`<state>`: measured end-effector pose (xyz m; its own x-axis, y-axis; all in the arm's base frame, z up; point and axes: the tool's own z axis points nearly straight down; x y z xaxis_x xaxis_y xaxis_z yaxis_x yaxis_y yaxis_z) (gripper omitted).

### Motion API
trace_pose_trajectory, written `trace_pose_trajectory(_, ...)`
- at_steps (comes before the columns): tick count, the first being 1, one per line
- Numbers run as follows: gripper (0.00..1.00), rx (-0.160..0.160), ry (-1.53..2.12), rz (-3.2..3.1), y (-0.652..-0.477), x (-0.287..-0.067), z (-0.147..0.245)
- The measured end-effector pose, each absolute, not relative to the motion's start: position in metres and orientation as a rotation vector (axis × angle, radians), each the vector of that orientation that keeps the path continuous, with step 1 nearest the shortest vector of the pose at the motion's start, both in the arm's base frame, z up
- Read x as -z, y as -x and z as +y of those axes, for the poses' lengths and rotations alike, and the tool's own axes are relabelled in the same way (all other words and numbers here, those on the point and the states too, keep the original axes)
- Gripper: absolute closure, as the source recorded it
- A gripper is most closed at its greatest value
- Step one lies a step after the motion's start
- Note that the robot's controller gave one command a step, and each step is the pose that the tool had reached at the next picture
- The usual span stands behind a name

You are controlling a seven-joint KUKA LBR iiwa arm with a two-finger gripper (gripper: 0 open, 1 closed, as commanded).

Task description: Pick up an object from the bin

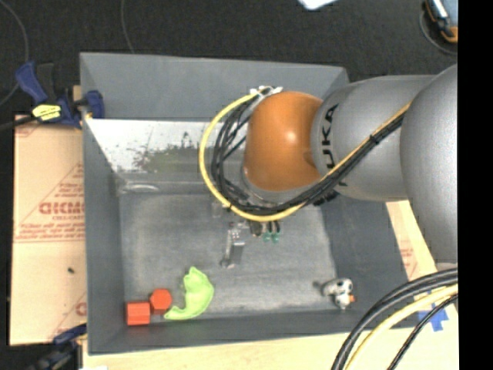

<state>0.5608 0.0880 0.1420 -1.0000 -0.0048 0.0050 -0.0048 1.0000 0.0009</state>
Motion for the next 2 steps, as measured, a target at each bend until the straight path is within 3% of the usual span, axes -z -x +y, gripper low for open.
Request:
trace_pose_trajectory(1,0.00,0.003,-0.003,-3.145,-0.563,-0.147,0.088)
trace_pose_trajectory(2,0.00,0.000,-0.151,-3.137,-0.522,-0.074,0.033)
